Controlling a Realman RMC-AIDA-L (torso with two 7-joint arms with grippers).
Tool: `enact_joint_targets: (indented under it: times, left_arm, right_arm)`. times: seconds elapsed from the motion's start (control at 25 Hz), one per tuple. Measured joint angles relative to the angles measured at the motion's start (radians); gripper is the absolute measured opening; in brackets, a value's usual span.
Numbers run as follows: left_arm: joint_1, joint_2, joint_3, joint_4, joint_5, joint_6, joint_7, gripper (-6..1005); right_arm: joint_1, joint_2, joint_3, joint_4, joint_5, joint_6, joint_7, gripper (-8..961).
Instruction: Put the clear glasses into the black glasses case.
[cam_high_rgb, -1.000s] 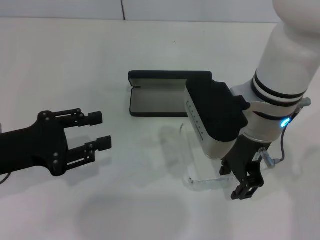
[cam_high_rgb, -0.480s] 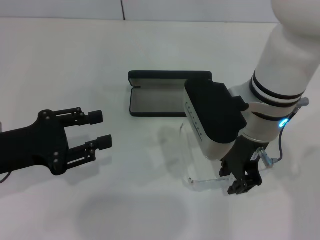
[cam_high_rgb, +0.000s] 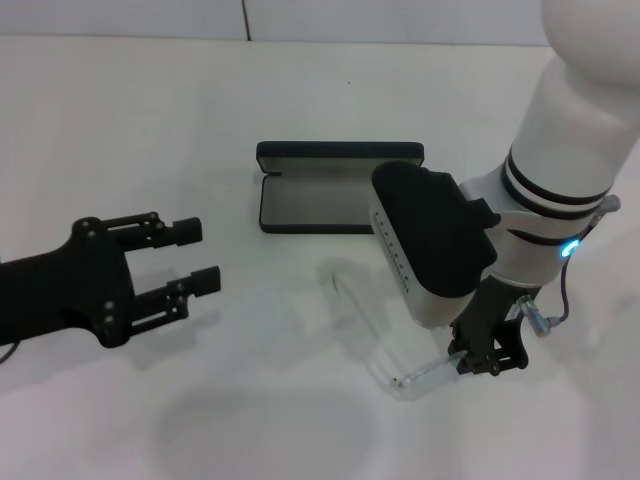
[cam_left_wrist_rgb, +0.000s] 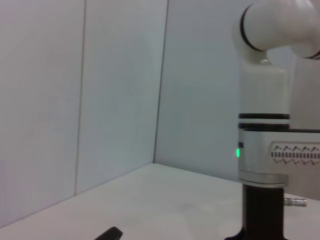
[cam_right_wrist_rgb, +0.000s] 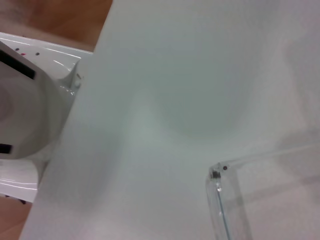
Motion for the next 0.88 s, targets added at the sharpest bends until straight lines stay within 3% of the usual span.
enact_joint_targets:
  times: [0.2,0.48,0.72,0.88]
  left_arm:
    - [0.006,-0.003,-0.034,0.001,-0.004,0.004,0.000,533]
    - [0.004,-0.006,-0.044,0.008,-0.018,0.008,-0.007,532]
    - [-0.004,-0.006,-0.044,0.010,-0.101,0.008,-0.012,532]
    - [-0.032,-0.010,-0.041,0.012,-0.137,0.017,-0.022,531]
  right_arm:
    - [-0.050,-0.004,0.039,-0.093,-0.025,-0.034,0.004,114]
    - [-0.238,-0.003,0.187,-0.340,-0.071,-0.129,0.001,113]
    - [-0.356,-0.005,0.266,-0.428,-0.041,-0.134,-0.021,112]
    - [-0.425,-0.005,0.357,-0.455,0.062,-0.116,-0.077,112]
